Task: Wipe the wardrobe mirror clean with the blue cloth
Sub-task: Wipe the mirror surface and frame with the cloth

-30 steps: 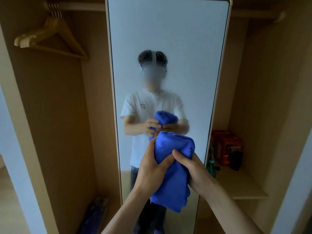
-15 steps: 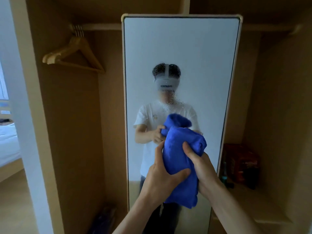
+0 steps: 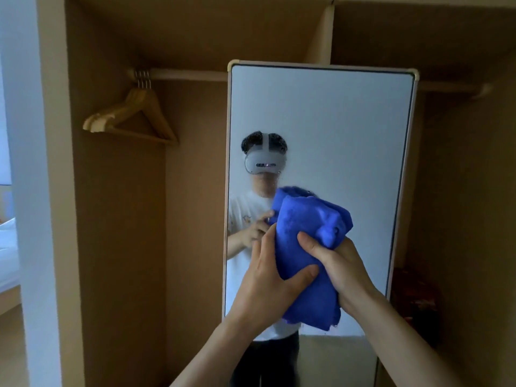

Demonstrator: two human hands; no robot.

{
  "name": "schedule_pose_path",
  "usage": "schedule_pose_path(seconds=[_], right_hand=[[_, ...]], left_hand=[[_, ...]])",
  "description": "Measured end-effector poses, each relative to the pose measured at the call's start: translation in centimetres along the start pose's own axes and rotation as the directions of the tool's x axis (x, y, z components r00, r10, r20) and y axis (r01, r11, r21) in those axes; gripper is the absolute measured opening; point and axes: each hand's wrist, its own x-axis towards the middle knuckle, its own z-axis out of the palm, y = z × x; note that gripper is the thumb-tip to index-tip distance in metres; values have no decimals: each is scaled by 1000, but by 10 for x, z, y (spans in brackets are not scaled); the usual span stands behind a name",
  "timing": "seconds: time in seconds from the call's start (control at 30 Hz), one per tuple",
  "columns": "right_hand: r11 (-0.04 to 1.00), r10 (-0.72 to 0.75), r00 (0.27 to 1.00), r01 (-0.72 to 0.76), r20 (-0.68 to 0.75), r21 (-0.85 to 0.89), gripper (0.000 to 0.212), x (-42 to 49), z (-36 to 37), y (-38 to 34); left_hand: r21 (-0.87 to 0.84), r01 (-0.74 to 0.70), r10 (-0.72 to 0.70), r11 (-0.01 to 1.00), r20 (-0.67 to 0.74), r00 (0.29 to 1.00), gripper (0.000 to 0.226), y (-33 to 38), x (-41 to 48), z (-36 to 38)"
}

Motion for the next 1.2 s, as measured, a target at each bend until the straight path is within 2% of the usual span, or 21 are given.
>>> schedule_pose_path(seconds=[0.03,0.13,0.3,0.53,0.63,0.77,0.87,0.93,1.03,1.13,1.2], right_hand=[[999,-13,1000,13,-13,-31,11,4,2,-5],[985,-62,997,54,-45,-165,26,16,9,-21],[923,-209,975,173,-70,-345,38,32,20,-52],[771,-389,921,309,-28,-557,19,57,34,-91],[646,-464,885,371,42,-667,14,67,33,-111],[398,-585,794,459,166,-794,6,80,32,-140],[247,-637,734,483,235,-840,23,92,32,-160],[164,-646,713,479,274,-862,22,101,32,-171],[55,-664,674,475,323,-878,18,114,34,-187],[-10,-683,631,496,368,-868,14,127,38,-203],[-48,-683,614,501,394,-864,22,136,42,-214]], left_hand=[[36,-19,19,999,2,1000,77,1,5,-7],[128,-82,87,988,-36,996,71,7,23,-28],[194,-183,201,964,-77,977,59,21,51,-55],[300,-274,330,914,-158,931,48,41,85,-80],[320,-289,357,902,-177,917,50,49,101,-88],[358,-279,366,891,-202,909,59,57,120,-96],[345,-250,345,905,-249,905,64,63,133,-99],[337,-248,339,908,-244,909,70,66,142,-99],[303,-221,299,927,-239,924,84,73,155,-100],[270,-211,276,940,-233,933,88,79,164,-102],[277,-221,285,935,-219,933,88,82,170,-104]])
